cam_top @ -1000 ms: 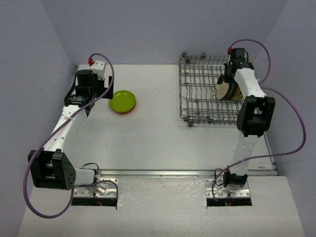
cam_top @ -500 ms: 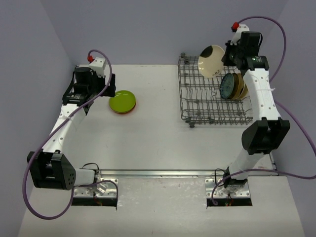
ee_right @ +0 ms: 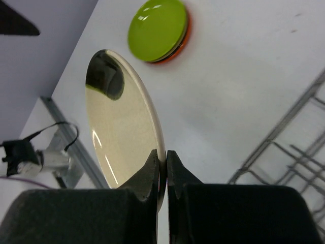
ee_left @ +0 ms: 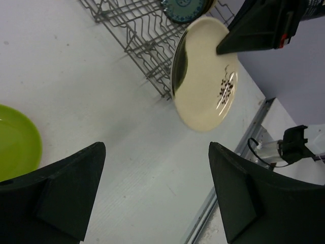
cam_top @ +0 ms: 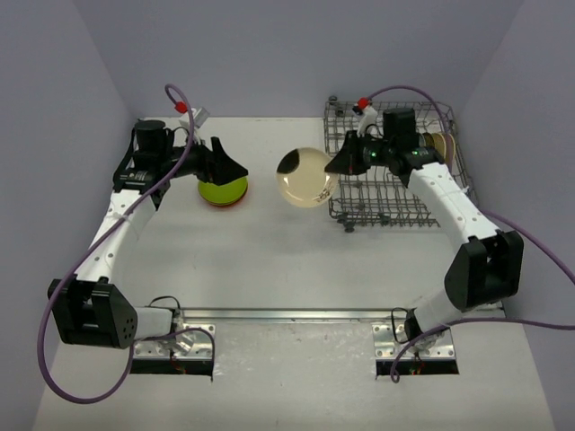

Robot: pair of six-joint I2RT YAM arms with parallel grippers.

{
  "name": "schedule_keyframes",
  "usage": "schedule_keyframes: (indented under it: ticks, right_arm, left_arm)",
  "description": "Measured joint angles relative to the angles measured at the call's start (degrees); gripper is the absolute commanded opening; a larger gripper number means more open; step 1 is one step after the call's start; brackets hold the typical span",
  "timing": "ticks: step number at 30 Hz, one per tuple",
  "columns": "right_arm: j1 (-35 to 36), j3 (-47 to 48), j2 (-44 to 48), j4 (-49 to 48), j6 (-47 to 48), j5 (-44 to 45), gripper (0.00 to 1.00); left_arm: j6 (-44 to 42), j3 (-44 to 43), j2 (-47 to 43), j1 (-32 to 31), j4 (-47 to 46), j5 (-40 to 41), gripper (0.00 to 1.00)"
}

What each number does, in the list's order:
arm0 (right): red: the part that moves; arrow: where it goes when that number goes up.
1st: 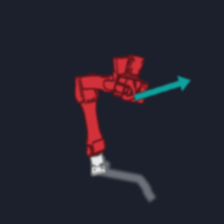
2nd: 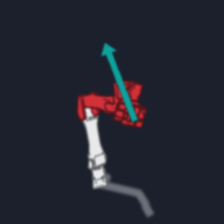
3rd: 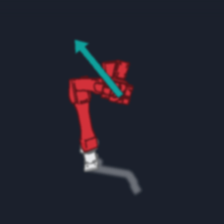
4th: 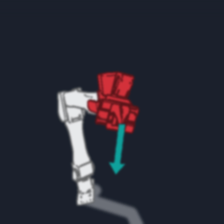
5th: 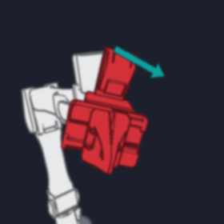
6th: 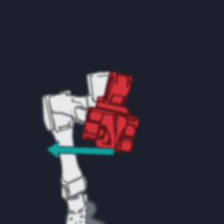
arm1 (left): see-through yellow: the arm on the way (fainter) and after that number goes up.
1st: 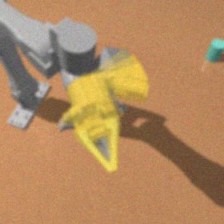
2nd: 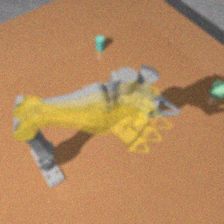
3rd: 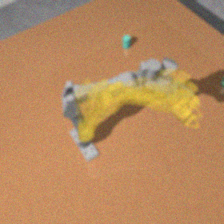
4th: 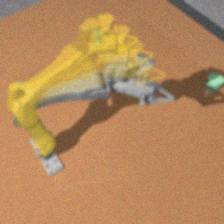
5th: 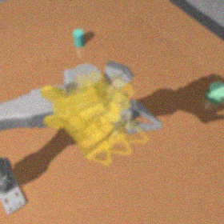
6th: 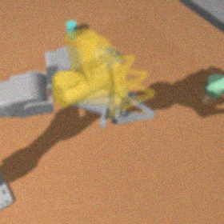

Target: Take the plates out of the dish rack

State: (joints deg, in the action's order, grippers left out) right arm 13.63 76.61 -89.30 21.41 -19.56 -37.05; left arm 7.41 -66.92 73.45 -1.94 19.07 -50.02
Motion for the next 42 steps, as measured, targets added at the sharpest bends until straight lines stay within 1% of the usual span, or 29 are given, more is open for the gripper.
schedule_keyframes:
  ticks: [1, 3, 7, 11, 17, 19, 20, 22, 24, 27, 29, 34, 37, 39, 42]
  right_arm:
    - [1.8, -0.4, 0.0, 0.0, -0.1, -0.7, 0.0]
    - [4.0, -0.6, 0.0, -0.2, -0.2, -1.7, 0.0]
    - [5.8, -0.5, 0.1, -1.4, -0.2, -2.3, 0.0]
    - [7.7, -0.5, -0.1, -1.5, 0.0, -2.4, 0.0]
    - [10.9, 1.2, -3.3, -0.4, 0.4, -2.4, 0.0]
    - [11.4, 1.9, -4.6, -0.2, 0.5, -2.4, 0.0]
    - [11.5, 2.1, -5.2, 0.0, 0.5, -2.3, 0.0]
    - [11.5, 2.1, -5.9, 0.3, 0.5, -2.3, 0.0]
    - [11.5, 2.1, -6.3, 0.7, 0.5, -2.2, 0.0]
    - [11.5, 2.2, -6.4, 1.1, 0.5, -2.1, 0.0]
    - [11.6, 2.3, -6.4, 1.1, 0.5, -2.1, 0.0]
    - [11.7, 2.3, -6.4, 1.1, 0.5, -2.0, 0.0]
    - [11.8, 2.3, -6.4, 1.1, 0.5, -2.0, 0.0]
    - [11.9, 2.3, -6.4, 1.1, 0.5, -2.0, 0.0]
    - [12.2, 2.3, -6.4, 1.1, 0.5, -2.0, 0.01]
  left_arm:
    - [0.4, 0.2, 0.1, 0.0, 0.0, -1.0, 0.74]
    - [0.7, 0.6, 0.3, -0.2, 0.1, -2.4, 0.73]
    - [0.2, 0.7, 1.6, -0.5, 0.9, -3.6, 0.7]
    - [-2.2, 0.7, 4.7, -1.7, 3.7, -3.4, 0.61]
    - [-6.0, 0.6, 6.6, -4.2, 7.9, -1.9, 0.55]
    - [-7.0, 0.6, 6.6, -4.7, 8.3, -1.4, 0.52]
    - [-7.5, 0.6, 6.6, -4.9, 8.6, -1.1, 0.52]
    - [-8.4, 0.6, 6.6, -5.2, 9.1, -0.3, 0.48]
    - [-8.9, 0.6, 6.6, -5.2, 9.5, 0.6, 0.37]
    - [-9.8, 0.6, 6.6, -5.3, 9.8, 1.7, 0.3]
    - [-10.1, 0.6, 6.6, -5.3, 9.9, 2.2, 0.28]
    - [-10.4, 0.6, 6.7, -5.7, 10.1, 2.4, 0.29]
    - [-10.4, 0.6, 7.0, -5.7, 10.2, 2.4, 0.28]
    - [-10.4, 0.6, 7.3, -5.7, 10.2, 2.4, 0.26]
    - [-10.4, 0.6, 7.6, -5.9, 10.6, 2.4, 0.14]
